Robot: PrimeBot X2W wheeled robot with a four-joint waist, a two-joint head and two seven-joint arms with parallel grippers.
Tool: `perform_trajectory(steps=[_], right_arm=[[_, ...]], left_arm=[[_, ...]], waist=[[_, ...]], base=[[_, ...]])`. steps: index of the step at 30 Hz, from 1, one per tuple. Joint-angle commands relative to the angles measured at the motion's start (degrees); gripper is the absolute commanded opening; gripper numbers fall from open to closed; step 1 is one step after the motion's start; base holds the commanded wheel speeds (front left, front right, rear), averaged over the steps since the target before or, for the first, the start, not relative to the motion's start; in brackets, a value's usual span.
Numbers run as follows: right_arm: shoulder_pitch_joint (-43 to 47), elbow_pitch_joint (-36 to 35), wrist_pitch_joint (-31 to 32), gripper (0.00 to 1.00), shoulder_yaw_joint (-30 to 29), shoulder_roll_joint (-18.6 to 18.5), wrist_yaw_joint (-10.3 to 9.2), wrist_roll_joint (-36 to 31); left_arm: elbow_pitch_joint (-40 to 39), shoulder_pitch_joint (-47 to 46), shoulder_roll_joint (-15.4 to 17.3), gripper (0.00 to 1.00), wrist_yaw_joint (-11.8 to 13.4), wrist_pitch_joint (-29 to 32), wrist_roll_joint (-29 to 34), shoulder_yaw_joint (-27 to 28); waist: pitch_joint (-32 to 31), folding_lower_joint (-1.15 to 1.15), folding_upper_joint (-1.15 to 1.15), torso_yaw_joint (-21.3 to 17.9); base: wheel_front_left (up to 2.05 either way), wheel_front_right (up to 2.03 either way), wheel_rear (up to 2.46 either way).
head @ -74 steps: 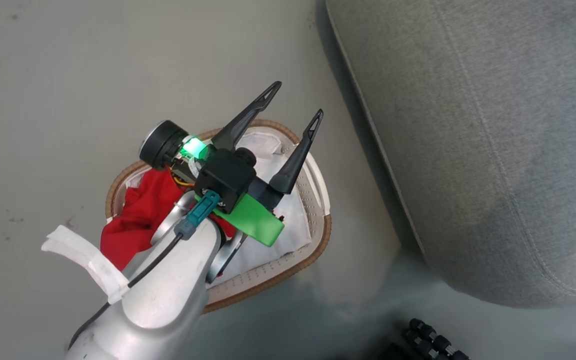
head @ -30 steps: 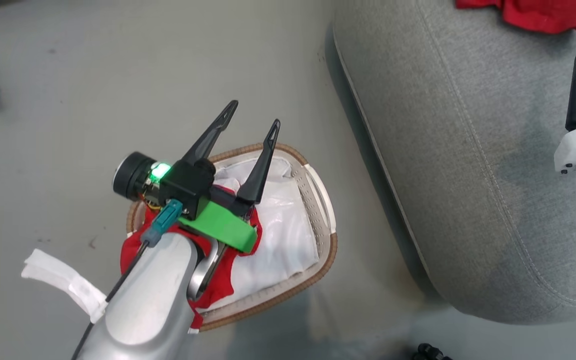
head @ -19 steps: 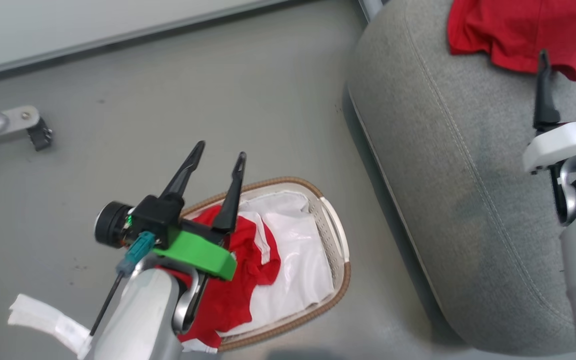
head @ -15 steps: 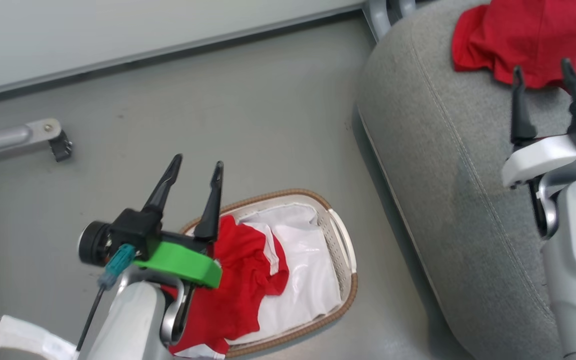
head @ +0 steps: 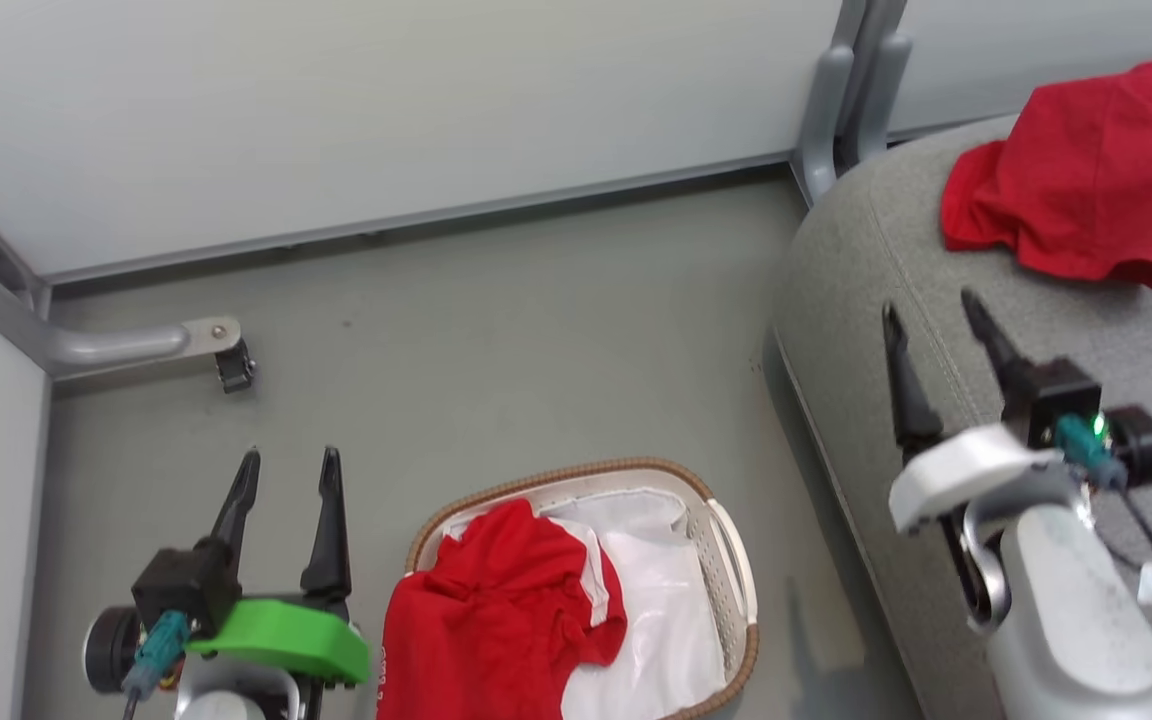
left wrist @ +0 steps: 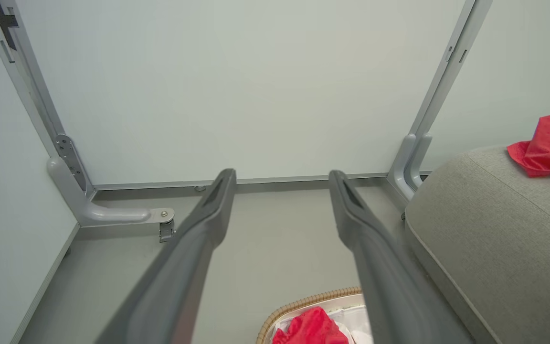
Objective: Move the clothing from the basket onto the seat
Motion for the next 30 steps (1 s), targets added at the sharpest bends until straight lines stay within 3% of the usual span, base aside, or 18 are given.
perform_trajectory(steps=[1, 15, 30], right_arm=[[2.53, -0.27, -0.26, 1.0, 0.1, -0.17, -0.08, 0.65], [14.19, -4.86, -0.26, 1.0, 2.56, -0.05, -0.08, 5.87], [16.41, -4.98, -0.26, 1.0, 4.21, -0.03, -0.08, 6.76]], left_arm=[[0.1, 1.51, -0.33, 1.0, -0.25, -0.03, 0.31, 0.61], [-0.51, 7.56, -1.01, 1.0, -0.54, -0.03, -0.37, 3.63], [-0.17, 7.95, -1.04, 1.0, 0.04, -0.03, -1.82, 1.67]], waist=[[-2.88, 0.01, 0.12, 1.41], [-6.55, 0.01, 0.12, 2.14], [-6.9, 0.01, 0.12, 2.21]], base=[[0.0, 0.0, 0.0], [0.0, 0.0, 0.0], [0.0, 0.0, 0.0]])
